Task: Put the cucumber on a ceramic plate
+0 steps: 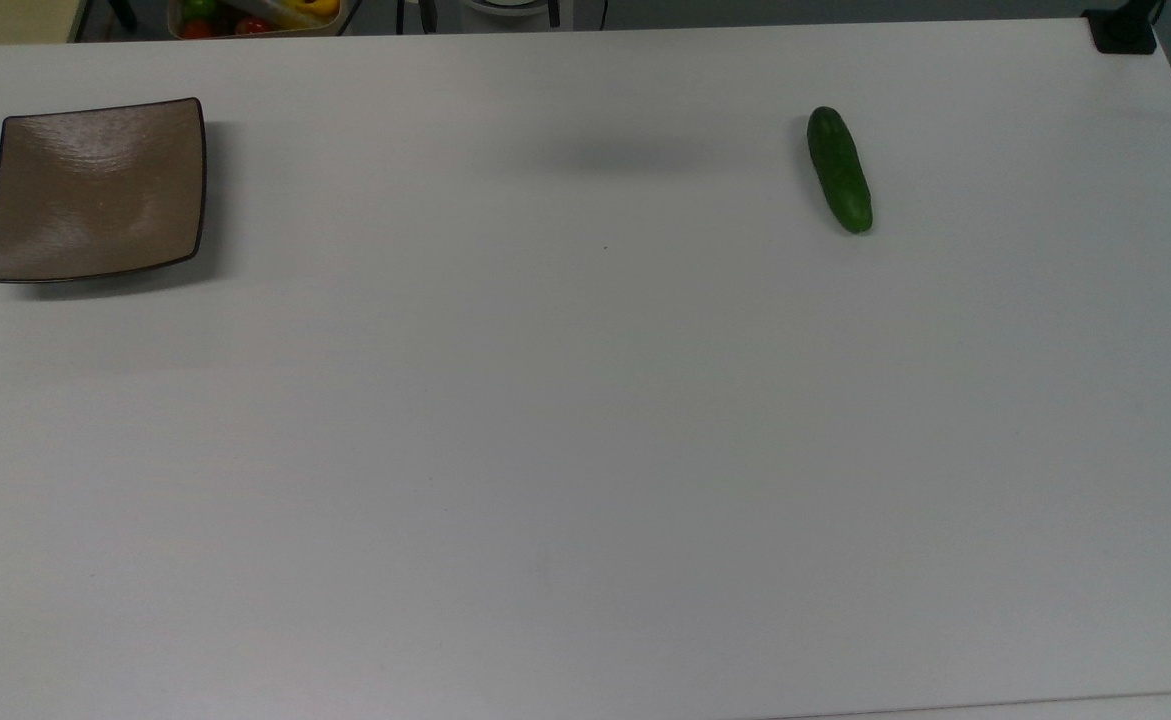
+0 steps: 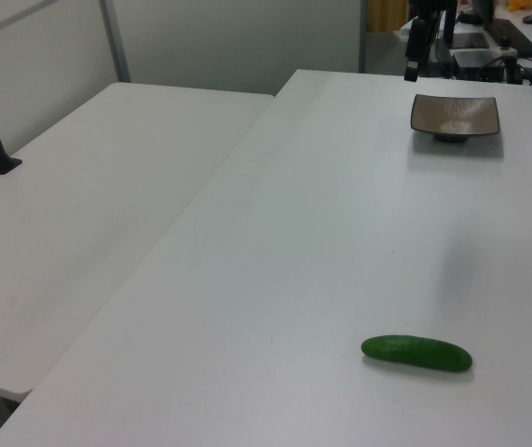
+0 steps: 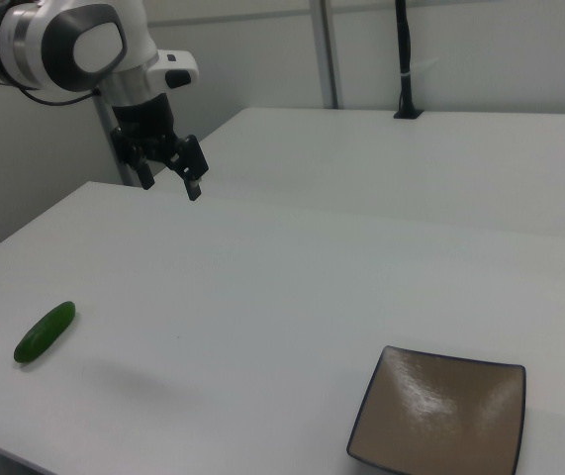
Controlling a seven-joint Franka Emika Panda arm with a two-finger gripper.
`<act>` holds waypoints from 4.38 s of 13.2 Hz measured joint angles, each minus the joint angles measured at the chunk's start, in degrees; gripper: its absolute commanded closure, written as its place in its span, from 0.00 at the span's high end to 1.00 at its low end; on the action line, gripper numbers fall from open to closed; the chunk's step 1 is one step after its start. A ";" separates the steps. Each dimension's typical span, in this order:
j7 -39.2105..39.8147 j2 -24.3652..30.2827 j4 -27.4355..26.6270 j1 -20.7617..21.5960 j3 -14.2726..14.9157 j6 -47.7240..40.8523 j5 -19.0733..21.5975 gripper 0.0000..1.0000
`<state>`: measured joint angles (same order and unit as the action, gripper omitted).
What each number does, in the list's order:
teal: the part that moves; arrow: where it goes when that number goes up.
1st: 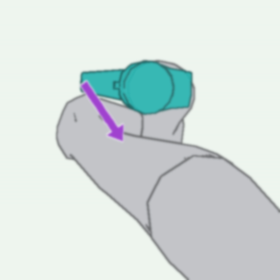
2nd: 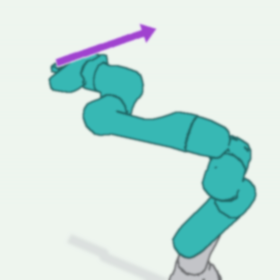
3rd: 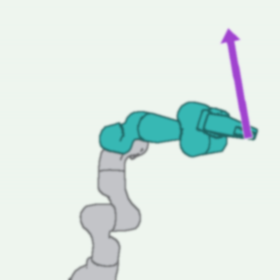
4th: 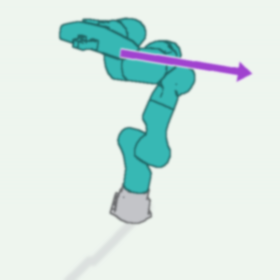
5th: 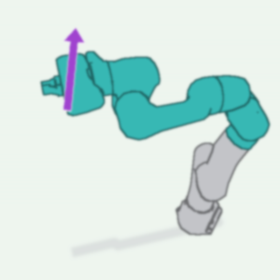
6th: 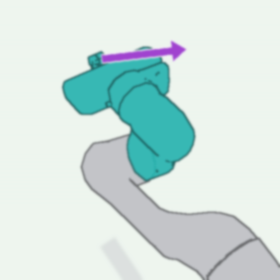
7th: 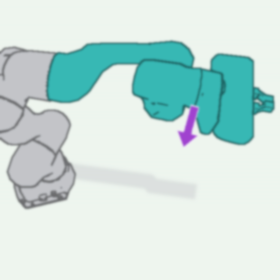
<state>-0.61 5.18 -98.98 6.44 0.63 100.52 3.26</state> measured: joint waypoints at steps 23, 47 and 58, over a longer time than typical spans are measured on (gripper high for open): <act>0.10 -0.30 -1.14 14.11 -0.83 -3.61 0.17 1.00; -21.03 -15.52 -20.43 26.85 -9.34 31.00 3.74 1.00; -21.39 -20.60 -20.34 26.95 -10.51 34.73 2.94 0.15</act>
<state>-22.00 -15.42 -119.32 33.39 -9.87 135.25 6.20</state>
